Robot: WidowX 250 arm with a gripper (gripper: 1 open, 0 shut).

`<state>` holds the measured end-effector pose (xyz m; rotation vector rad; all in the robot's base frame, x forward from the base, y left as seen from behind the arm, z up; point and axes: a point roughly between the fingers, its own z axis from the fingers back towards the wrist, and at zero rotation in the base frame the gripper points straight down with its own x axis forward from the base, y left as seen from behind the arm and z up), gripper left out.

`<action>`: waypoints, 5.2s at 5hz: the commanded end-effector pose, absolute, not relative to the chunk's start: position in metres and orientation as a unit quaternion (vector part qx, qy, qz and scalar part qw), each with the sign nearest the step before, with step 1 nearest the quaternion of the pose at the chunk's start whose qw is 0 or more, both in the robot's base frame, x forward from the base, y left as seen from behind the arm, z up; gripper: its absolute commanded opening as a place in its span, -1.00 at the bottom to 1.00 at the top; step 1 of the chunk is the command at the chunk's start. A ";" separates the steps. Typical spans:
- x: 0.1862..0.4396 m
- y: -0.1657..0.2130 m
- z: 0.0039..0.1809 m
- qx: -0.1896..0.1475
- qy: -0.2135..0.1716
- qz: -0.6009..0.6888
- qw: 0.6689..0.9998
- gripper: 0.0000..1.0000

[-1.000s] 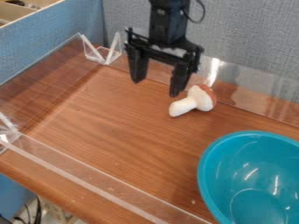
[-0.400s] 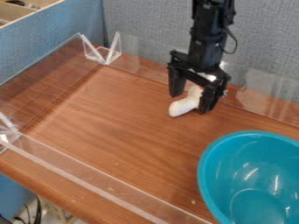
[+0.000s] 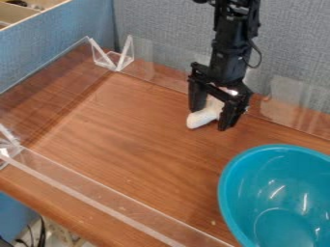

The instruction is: Put the mushroom in the blue bowl

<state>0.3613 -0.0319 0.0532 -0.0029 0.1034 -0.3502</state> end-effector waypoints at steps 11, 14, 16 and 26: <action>0.376 -0.024 0.065 -0.012 -0.002 -0.202 0.979 -1.00; 0.375 -0.022 0.086 -0.017 -0.022 -0.201 0.979 -1.00; 0.379 -0.039 0.107 -0.019 -0.047 -0.225 0.973 -1.00; 0.380 -0.071 0.123 -0.030 -0.089 -0.297 0.950 -1.00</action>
